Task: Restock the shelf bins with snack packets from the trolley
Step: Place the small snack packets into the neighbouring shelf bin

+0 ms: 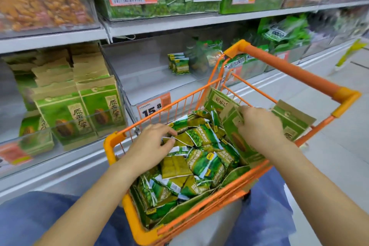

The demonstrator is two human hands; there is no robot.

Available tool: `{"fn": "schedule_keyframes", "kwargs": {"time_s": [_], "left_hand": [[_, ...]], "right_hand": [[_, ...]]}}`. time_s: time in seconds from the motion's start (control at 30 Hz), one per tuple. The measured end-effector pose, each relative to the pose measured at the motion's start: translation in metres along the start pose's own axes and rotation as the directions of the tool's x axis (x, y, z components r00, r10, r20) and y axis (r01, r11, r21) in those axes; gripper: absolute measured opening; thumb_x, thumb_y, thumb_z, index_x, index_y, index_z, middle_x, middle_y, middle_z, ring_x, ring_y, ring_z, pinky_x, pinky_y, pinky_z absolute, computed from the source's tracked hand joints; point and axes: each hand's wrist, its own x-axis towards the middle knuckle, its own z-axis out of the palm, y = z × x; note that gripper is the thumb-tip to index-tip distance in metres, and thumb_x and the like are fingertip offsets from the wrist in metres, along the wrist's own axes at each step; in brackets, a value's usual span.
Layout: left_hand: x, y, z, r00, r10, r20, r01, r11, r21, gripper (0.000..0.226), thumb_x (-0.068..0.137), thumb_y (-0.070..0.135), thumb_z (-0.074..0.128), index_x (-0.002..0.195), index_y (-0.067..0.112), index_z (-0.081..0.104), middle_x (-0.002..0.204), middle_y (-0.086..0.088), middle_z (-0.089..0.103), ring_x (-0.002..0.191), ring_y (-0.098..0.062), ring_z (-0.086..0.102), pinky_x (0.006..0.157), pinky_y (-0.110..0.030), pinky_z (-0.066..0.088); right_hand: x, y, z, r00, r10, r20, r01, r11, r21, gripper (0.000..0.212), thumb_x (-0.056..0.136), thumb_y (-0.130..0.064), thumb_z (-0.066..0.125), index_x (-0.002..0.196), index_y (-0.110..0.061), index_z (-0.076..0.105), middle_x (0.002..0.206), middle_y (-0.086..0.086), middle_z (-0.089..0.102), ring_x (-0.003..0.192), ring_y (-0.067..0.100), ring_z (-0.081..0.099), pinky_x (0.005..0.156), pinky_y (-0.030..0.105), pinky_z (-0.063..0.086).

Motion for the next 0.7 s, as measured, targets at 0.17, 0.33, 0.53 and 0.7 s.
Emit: {"fn": "schedule_keyframes", "kwargs": {"time_s": [0.17,0.33,0.53,0.7], "left_hand": [[0.004,0.012,-0.016,0.988,-0.102,-0.117,0.036,0.884,-0.467,0.017,0.095,0.024,0.058,0.11,0.027,0.064,0.111,0.015,0.065,0.104,-0.001,0.059,0.091,-0.022,0.046],[-0.002,0.025,-0.052,0.959,-0.276,0.07,0.203,0.493,-0.846,0.023,0.098,0.033,0.045,0.104,0.023,0.065,0.092,0.003,0.073,0.084,-0.013,0.069,0.076,-0.026,0.056],[-0.037,-0.006,-0.086,0.903,-0.422,-0.081,0.161,0.508,-0.846,0.024,0.09,0.017,0.062,0.113,0.015,0.062,0.1,0.0,0.074,0.087,-0.011,0.071,0.072,-0.025,0.055],[-0.082,-0.052,-0.143,0.725,-0.665,-0.18,0.096,0.356,-0.929,0.015,0.092,0.018,0.057,0.099,0.01,0.068,0.084,-0.003,0.075,0.073,-0.014,0.071,0.063,-0.025,0.057]], "right_hand": [[0.004,-0.011,-0.05,0.999,0.012,-0.05,0.033,0.607,0.794,0.01,0.086,-0.019,0.07,0.094,-0.023,0.074,0.075,-0.005,0.071,0.075,0.013,0.068,0.067,0.029,0.054],[0.012,-0.066,-0.044,0.943,-0.258,0.209,-0.158,0.204,0.966,0.01,0.086,-0.011,0.066,0.091,-0.015,0.074,0.081,0.001,0.075,0.073,0.015,0.066,0.071,0.032,0.044],[0.013,-0.153,-0.027,0.835,-0.479,0.27,-0.256,0.097,0.962,0.013,0.088,-0.02,0.064,0.095,-0.012,0.073,0.089,0.004,0.074,0.077,0.018,0.066,0.073,0.031,0.051],[0.029,-0.217,-0.031,0.934,-0.34,0.111,-0.068,0.135,0.988,0.012,0.094,-0.024,0.058,0.09,-0.019,0.068,0.079,-0.004,0.067,0.061,0.0,0.058,0.053,0.015,0.046]]}}
